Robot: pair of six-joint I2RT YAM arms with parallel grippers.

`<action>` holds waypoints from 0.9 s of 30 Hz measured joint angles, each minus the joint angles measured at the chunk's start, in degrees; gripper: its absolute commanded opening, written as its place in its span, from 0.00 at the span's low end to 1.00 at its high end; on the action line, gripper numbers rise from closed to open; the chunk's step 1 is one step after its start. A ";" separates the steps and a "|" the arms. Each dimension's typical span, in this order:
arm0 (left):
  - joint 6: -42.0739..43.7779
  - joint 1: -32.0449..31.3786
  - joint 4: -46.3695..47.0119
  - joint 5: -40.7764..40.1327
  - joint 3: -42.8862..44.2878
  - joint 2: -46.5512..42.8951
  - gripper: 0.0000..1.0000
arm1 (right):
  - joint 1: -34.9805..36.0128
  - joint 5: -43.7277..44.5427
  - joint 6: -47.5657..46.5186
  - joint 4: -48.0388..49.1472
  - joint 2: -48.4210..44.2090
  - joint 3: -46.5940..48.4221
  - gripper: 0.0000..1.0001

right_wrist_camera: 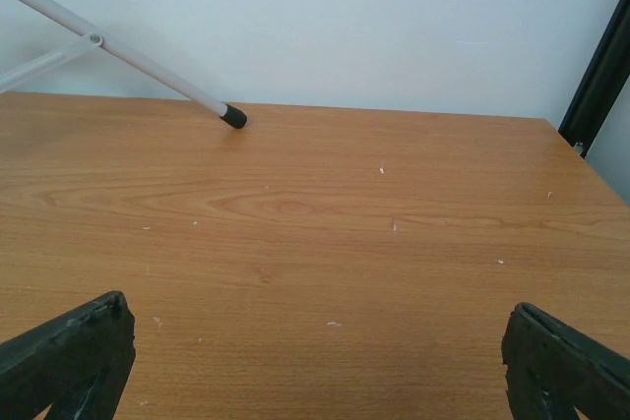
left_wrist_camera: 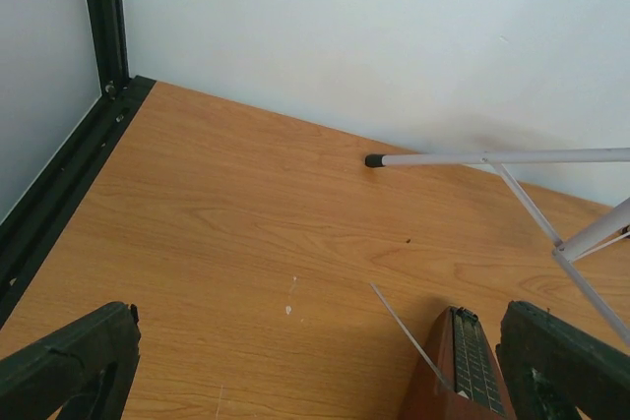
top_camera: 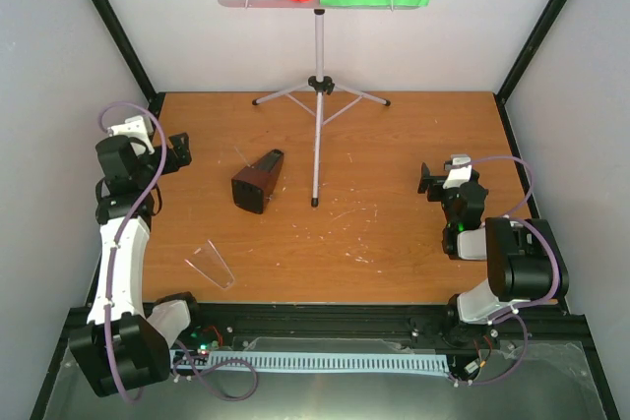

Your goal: Pack up the instrument practice props

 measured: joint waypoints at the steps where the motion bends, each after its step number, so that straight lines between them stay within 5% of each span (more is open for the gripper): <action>1: 0.00 0.00 0.00 0.02 0.00 0.04 0.99 | 0.00 0.00 -0.02 0.00 0.00 0.00 1.00; 14: 0.61 -1.66 -1.38 4.68 0.24 1.75 1.00 | 0.00 0.00 0.00 -0.02 0.00 0.00 1.00; 27: 4.55 -24.72 -16.72 -3.19 11.43 20.22 1.00 | 0.00 0.00 -0.02 -0.04 0.00 0.00 1.00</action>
